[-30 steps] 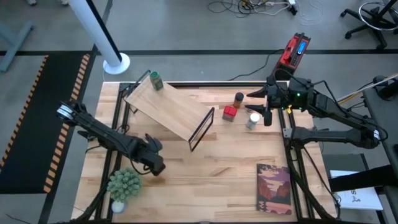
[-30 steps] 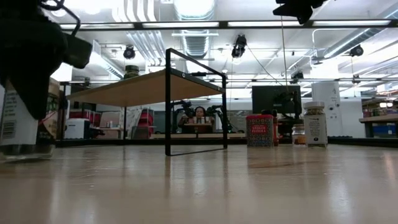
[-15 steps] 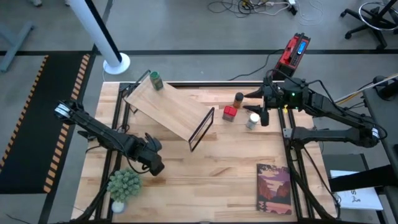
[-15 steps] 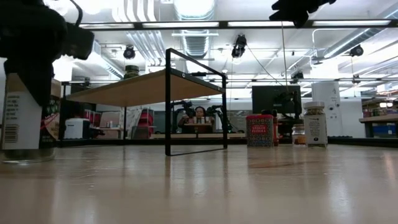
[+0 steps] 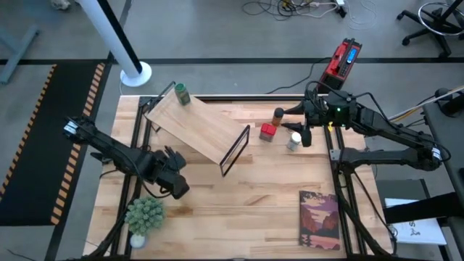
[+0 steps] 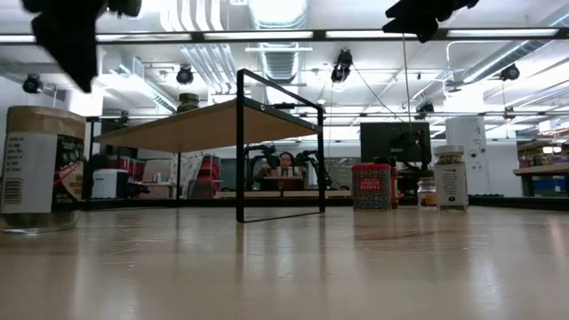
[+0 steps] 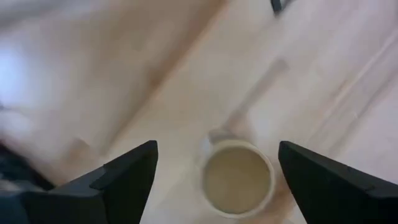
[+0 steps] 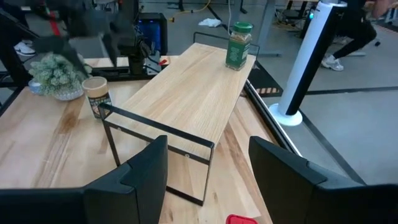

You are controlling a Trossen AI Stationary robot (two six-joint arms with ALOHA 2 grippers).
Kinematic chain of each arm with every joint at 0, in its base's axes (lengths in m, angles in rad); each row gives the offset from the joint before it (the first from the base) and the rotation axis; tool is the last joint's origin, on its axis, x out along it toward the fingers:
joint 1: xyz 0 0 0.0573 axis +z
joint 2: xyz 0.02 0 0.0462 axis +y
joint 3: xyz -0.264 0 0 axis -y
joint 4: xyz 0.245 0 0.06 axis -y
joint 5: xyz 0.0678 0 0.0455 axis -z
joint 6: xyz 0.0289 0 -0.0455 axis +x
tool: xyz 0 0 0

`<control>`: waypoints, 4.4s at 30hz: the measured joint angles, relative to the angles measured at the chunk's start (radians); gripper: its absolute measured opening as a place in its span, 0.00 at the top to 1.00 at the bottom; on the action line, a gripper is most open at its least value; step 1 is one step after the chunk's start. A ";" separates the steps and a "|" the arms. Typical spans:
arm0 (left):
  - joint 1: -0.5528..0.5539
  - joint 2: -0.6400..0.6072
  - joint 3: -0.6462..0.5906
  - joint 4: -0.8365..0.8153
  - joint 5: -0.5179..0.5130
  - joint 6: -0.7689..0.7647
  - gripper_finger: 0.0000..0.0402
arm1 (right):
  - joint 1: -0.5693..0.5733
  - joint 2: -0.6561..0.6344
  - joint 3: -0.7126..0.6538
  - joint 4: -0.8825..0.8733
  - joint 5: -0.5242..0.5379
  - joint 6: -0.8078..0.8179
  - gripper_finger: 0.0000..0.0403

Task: Shelf spices
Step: Remove the green seasoning bottle from the shelf

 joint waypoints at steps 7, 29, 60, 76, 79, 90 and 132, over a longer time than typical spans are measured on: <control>0.087 0.000 0.203 -0.253 -0.269 -0.030 0.24 | 0.000 0.000 0.000 0.025 0.000 0.004 0.50; 0.638 -0.008 0.402 -0.064 -0.430 1.189 0.23 | 0.018 0.000 0.000 0.037 -0.002 -0.022 0.50; 1.239 0.071 0.402 0.277 0.099 1.093 0.16 | 0.018 0.000 0.000 0.037 -0.002 -0.049 0.50; 1.255 0.120 0.363 0.310 0.120 1.084 0.15 | 0.018 0.000 0.000 0.018 -0.001 -0.057 0.50; 1.262 0.131 0.363 0.305 0.146 1.073 0.15 | 0.018 0.000 0.000 0.018 -0.001 -0.059 0.50; 1.263 0.174 0.362 0.239 0.159 1.064 0.15 | 0.017 0.000 0.000 0.018 -0.001 -0.060 0.50; 1.260 0.183 0.231 0.229 0.205 1.046 0.51 | 0.017 0.000 0.001 0.021 -0.001 -0.057 0.50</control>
